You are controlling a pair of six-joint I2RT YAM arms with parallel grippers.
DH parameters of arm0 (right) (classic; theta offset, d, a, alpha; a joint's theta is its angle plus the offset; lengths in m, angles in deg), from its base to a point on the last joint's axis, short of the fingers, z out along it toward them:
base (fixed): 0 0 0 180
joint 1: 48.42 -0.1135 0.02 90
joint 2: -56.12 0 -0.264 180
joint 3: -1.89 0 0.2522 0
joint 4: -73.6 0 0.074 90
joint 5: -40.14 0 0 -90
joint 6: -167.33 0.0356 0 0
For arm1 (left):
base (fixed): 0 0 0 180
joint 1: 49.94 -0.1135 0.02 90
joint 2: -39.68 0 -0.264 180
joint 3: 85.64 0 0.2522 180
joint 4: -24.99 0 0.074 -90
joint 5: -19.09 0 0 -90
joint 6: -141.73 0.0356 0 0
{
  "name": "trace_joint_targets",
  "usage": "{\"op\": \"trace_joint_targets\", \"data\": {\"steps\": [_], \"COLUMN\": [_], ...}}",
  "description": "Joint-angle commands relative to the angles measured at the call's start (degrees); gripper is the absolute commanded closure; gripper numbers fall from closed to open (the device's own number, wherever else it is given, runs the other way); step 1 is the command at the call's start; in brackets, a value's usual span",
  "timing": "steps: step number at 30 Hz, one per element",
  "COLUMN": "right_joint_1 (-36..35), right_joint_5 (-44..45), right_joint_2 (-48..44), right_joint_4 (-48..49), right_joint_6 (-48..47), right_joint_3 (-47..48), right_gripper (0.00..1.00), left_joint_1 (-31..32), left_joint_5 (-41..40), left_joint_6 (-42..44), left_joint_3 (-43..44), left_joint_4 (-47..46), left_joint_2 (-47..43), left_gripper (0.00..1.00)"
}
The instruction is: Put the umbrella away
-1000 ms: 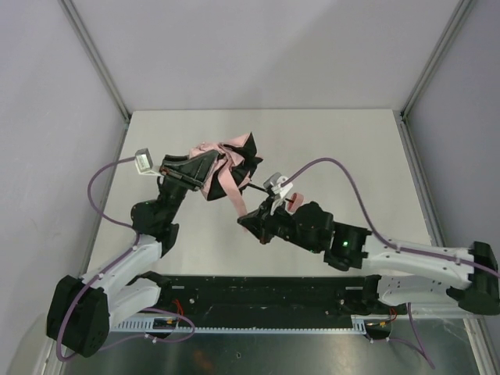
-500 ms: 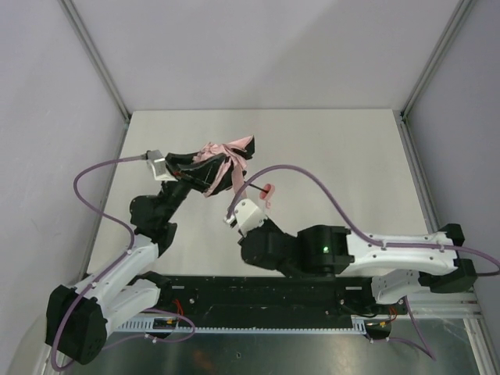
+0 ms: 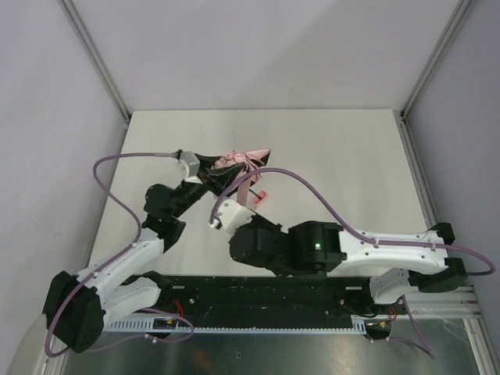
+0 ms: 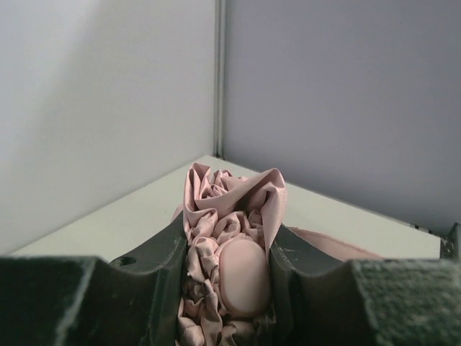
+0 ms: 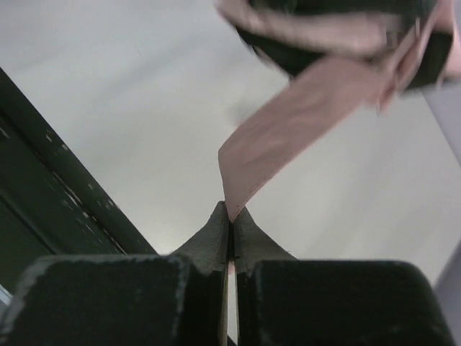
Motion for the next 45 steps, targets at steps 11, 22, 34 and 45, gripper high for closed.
{"op": "trace_joint_targets", "data": {"steps": [11,22,34,45], "right_joint_1": [9.09,14.73,18.33,25.04], "right_joint_5": [-23.96,-38.76,-36.49,-33.23], "right_joint_2": [8.49,7.11,-15.09,-30.58], "right_joint_4": [26.20,21.60,38.99,69.15], "right_joint_6": [-7.92,7.40,23.45,35.57], "right_joint_3": [10.83,10.08,-13.29,-38.45], "right_gripper": [0.90,0.64,0.15,0.10], "left_joint_1": [6.67,6.71,4.51,0.88], "left_joint_5": [-8.44,-19.52,-25.40,-30.65], "left_joint_6": [-8.64,-28.87,-32.22,-43.90], "left_joint_3": [4.23,8.76,21.17,29.15], "left_joint_4": [-15.59,-34.85,-39.66,-44.70], "left_joint_2": [11.53,17.92,20.13,21.31], "left_gripper": [1.00,1.00,1.00,1.00]}}
